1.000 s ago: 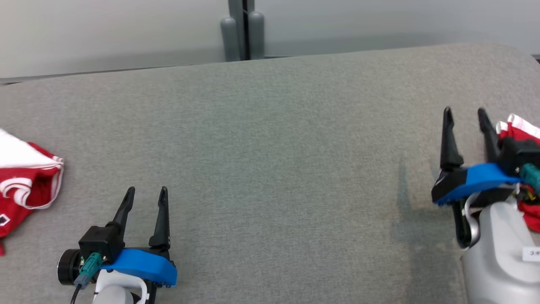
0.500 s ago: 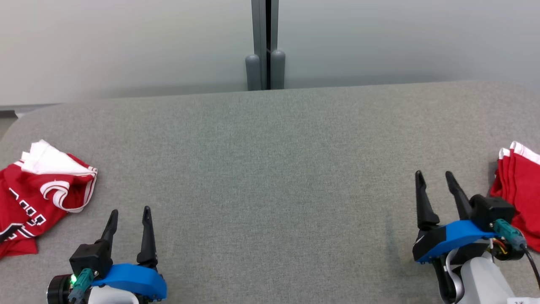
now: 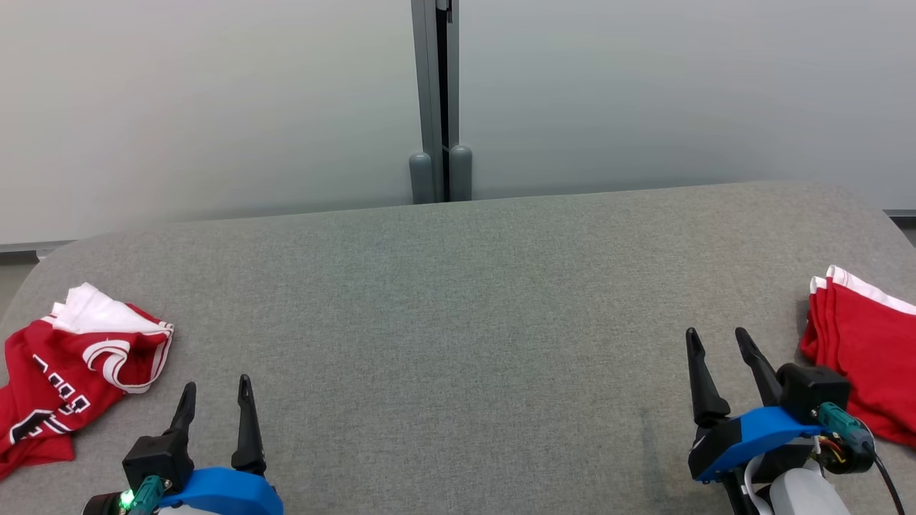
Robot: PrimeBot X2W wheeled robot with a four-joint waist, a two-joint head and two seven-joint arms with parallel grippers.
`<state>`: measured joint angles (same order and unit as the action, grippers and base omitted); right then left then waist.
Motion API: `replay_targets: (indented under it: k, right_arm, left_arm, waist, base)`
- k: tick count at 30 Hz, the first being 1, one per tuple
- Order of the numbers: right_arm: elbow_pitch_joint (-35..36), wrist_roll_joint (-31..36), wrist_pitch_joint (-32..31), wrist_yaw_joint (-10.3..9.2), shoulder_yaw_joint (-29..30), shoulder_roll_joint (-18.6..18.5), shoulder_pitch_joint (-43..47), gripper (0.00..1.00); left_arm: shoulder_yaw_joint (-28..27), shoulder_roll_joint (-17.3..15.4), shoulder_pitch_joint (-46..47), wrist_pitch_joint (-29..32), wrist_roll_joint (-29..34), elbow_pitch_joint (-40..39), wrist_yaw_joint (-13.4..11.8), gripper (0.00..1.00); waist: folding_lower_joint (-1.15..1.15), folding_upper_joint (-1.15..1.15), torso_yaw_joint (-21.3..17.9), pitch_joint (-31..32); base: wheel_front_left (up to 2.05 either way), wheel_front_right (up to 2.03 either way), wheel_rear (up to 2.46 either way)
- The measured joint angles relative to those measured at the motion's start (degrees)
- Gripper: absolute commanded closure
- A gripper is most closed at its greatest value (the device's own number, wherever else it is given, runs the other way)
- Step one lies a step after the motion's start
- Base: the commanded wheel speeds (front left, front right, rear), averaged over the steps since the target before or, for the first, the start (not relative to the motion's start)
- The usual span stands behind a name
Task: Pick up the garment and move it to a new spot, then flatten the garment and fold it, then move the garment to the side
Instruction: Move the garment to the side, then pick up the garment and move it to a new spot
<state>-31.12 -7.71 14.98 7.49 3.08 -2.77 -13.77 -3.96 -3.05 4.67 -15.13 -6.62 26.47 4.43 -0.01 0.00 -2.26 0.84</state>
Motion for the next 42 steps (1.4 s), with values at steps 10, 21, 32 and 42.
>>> replay_targets:
  k: [10,21,32,42]
  right_arm:
    - [0.2,-0.1,0.0,0.00,-1.2,0.0,0.6,0.00]
    - [-0.6,-0.2,0.0,0.00,-2.5,0.0,1.2,0.00]
    - [-1.9,-2.0,0.0,0.00,-4.9,0.0,1.1,0.00]
    - [-2.9,-2.3,0.0,0.00,-6.2,0.0,-0.2,0.00]
  left_arm:
    - [0.2,0.1,-0.6,0.0,-0.5,0.0,-0.4,0.00]
    - [0.4,0.1,-0.5,0.0,-0.9,1.2,-0.6,0.00]
    - [-2.1,0.1,-0.4,0.1,-0.4,2.0,-0.4,0.00]
    - [-5.2,0.1,-0.1,0.1,0.1,2.8,0.1,0.00]
  waist:
    - [0.01,0.00,0.5,0.1]
    - [0.01,0.00,8.4,0.5]
    - [0.01,0.00,20.1,0.2]
    - [0.01,0.00,27.9,-2.0]
  base:
    - [0.00,0.00,0.00]
    - [0.00,0.00,0.00]
    - [0.00,0.00,0.00]
    - [0.00,0.00,0.00]
